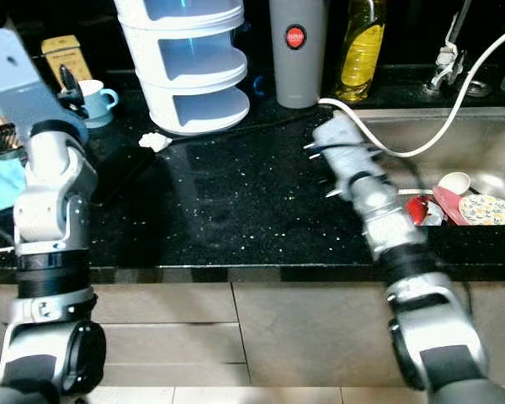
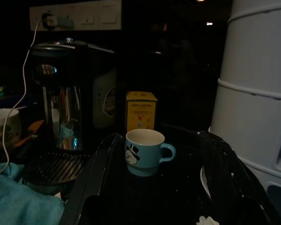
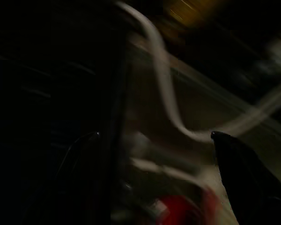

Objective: Kitchen organization

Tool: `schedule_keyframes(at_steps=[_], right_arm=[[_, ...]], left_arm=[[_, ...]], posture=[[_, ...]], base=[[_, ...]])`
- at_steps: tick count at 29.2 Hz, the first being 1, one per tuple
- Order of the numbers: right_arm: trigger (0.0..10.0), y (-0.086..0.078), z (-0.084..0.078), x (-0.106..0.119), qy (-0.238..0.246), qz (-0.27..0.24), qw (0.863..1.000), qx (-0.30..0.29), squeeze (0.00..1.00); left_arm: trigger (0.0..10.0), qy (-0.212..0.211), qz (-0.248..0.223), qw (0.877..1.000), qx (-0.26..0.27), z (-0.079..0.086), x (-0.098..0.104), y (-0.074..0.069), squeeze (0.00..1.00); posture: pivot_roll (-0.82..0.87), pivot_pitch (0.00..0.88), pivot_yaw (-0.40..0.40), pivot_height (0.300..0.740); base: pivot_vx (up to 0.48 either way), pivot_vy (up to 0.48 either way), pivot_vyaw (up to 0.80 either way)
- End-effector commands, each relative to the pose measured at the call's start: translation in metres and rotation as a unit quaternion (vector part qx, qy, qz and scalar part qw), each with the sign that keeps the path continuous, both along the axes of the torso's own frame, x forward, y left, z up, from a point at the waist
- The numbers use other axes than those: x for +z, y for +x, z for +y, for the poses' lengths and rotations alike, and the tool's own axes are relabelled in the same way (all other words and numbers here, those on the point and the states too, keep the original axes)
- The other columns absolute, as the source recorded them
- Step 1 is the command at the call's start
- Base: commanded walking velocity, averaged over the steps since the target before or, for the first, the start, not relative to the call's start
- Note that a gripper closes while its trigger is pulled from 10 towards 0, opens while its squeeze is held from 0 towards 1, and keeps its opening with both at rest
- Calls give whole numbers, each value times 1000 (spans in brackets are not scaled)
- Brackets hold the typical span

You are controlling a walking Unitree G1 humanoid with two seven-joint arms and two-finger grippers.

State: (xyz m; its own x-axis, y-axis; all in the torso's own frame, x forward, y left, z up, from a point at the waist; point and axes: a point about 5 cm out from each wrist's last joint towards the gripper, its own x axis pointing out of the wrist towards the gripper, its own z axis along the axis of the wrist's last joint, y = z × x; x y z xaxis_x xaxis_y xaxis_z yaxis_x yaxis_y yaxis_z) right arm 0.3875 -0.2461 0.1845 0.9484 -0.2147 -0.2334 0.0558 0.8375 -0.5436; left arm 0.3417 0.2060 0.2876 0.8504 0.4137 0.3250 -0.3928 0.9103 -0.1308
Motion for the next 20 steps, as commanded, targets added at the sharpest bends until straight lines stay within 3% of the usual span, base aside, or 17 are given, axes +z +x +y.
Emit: schedule_keyframes(at_steps=[1,2,3,5,9,11,12,13,15,16,17,19,20], right_arm=[[10000,-2,-12,-5,-1,8,999,-35,0],[10000,-3,-30,6,9,-21,996,-87,0],[10000,-3,-30,6,9,-21,996,-87,0],[10000,-5,-51,27,48,-80,984,-148,0],[10000,-3,-56,44,91,-135,973,-162,0],[10000,4,-41,73,149,-215,959,-110,0],[10000,4,-41,73,149,-215,959,-110,0],[10000,6,-32,88,170,-250,950,-79,0],[10000,6,-32,88,170,-250,950,-79,0],[10000,7,-21,103,201,-285,936,-43,0],[10000,7,-21,103,201,-285,936,-43,0],[10000,8,3,120,269,-325,907,16,0],[10000,7,15,123,306,-331,892,40,0]], left_arm=[[10000,-8,5,1000,0,-1,-4,-2,0],[10000,-9,5,1000,-1,-2,-5,-2,0],[10000,-9,5,1000,-1,-2,-5,-2,0],[10000,-10,5,1000,-2,-2,-5,-2,0],[10000,-10,6,1000,-4,-3,-5,-1,0],[10000,-9,10,1000,-8,-3,-7,1,0],[10000,-9,10,1000,-8,-3,-7,1,0],[10000,-8,13,1000,-11,-4,-7,2,0],[10000,-8,13,1000,-11,-4,-7,2,0],[10000,-6,20,1000,-18,-5,-9,3,0],[10000,-6,20,1000,-18,-5,-9,3,0],[10000,-6,75,992,-100,-19,-22,13,0],[10000,-2,120,981,-155,-28,-33,17,0]], posture=[[31,0,21,740],[31,0,19,740],[31,0,19,740],[30,0,23,740],[30,0,27,740],[25,0,36,740],[25,0,36,740],[23,0,39,740],[23,0,39,740],[21,0,42,740],[21,0,42,740],[23,0,46,740],[25,0,47,740]], base=[[0,0,0],[0,0,0],[0,0,0],[0,0,0],[0,0,0],[0,0,0],[0,0,0],[0,0,0],[0,0,0],[0,0,0],[0,0,0],[0,0,0],[0,0,0]])
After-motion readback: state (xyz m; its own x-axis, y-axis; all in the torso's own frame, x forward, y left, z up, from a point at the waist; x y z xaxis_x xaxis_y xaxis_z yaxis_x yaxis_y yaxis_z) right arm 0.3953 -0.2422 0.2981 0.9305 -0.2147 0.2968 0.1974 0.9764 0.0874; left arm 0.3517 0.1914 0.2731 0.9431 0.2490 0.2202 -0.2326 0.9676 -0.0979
